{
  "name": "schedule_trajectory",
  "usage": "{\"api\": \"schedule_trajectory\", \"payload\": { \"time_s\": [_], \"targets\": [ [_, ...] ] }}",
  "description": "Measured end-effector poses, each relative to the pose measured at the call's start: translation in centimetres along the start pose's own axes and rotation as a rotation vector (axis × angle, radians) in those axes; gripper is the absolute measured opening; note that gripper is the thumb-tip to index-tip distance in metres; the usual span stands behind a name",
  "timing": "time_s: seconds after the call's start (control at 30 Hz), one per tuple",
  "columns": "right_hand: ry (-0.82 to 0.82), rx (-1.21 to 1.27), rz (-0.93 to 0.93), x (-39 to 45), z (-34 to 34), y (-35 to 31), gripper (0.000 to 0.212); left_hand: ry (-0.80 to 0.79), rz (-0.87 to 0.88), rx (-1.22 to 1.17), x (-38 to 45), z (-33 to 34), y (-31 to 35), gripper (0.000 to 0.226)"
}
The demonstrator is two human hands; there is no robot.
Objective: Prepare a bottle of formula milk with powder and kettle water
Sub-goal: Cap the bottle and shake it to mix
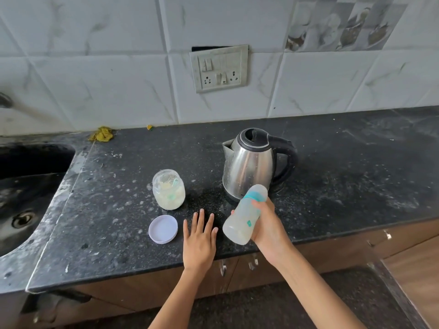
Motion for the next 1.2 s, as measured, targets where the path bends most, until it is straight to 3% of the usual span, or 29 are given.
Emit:
{"api": "schedule_trajectory", "payload": {
  "time_s": [0.17,0.27,0.4,0.53,0.67,0.83,0.97,1.1,1.2],
  "targets": [
    [-0.148,-0.054,-0.085,-0.7,0.1,-1.8,0.069,-0.002,0.0,-0.011,-0.1,0.0,-0.1,0.066],
    [-0.079,-0.128,-0.11,-0.5,-0.6,-2.3,0.09,0.005,0.003,-0.014,-0.1,-0.1,0.0,0.06],
    [0.063,-0.005,-0.125,0.6,-1.2,-1.3,0.084,-0.001,0.002,-0.018,-0.1,0.0,0.0,0.054],
    [-0.091,-0.189,-0.106,-1.1,1.4,1.1,0.095,-0.052,0.058,0.047,-0.1,0.7,0.0,0.057],
    [0.146,0.0,-0.239,0.7,-2.3,-2.0,0.083,0.013,0.011,-0.04,0.0,-0.2,0.1,0.058],
    [-0.108,-0.236,-0.152,-0.6,0.3,-0.8,0.101,0.001,0.05,-0.024,-0.1,-0.2,0.2,0.056],
    [0.068,-0.071,-0.21,0.3,-1.7,-1.5,0.081,-0.003,0.007,-0.057,0.0,0.0,0.0,0.054],
    [-0.147,-0.281,-0.149,-1.2,0.9,0.2,0.087,-0.05,0.056,0.021,0.0,0.5,-0.1,0.056],
    [0.056,-0.111,-0.22,0.1,-1.8,-2.2,0.074,-0.02,0.003,-0.039,0.1,0.1,-0.1,0.055]
  ]
}}
Point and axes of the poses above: each hand's wrist, its own x-axis towards the middle knuckle, its own z-axis out of the palm, y = z × x, the point moved 8 cm from there along x, towards the middle knuckle, and after that the axes turned 9 degrees about -x, right-handed, at the moved point
